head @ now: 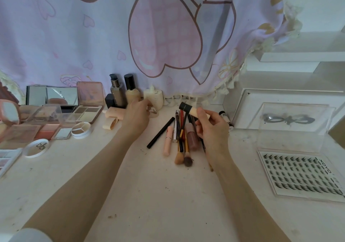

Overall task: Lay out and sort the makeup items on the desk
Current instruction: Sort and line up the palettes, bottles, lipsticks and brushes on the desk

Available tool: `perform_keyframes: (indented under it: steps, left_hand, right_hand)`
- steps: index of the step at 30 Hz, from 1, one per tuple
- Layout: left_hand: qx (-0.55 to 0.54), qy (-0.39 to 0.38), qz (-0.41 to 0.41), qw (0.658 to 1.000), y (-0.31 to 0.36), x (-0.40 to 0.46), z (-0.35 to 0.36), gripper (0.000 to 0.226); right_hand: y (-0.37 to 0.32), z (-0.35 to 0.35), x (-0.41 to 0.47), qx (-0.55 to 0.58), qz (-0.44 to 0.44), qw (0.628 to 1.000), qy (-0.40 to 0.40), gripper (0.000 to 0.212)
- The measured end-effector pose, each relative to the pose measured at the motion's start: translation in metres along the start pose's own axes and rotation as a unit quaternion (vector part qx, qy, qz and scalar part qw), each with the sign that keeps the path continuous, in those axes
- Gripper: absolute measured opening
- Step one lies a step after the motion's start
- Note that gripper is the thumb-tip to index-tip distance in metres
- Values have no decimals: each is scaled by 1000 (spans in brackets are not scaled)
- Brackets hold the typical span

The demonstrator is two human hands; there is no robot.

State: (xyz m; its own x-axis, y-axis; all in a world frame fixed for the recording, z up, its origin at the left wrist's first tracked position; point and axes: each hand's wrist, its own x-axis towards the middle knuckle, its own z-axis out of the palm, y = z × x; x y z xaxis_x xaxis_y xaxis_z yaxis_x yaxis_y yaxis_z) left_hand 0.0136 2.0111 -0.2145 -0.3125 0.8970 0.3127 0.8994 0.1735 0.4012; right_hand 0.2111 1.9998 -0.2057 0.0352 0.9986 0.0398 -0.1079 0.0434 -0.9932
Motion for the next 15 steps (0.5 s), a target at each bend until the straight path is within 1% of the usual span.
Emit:
perform_keyframes:
  steps: [5, 10, 13, 15]
  left_hand:
    - [-13, 24, -6, 1000, -6, 1, 2, 22]
    - [-25, 37, -11, 999, -9, 1, 6, 21]
    - [-42, 53, -22, 998, -3, -2, 9, 23]
    - [-45, 57, -35, 997, 1, -3, 13, 31]
  right_hand:
    - [2, 1, 1, 1, 5, 1000, -4, 10]
    - [4, 3, 2, -11, 2, 1000, -13, 11]
    - [5, 3, 3, -13, -2, 1000, -16, 10]
    - [5, 3, 3, -12, -2, 1000, -17, 10]
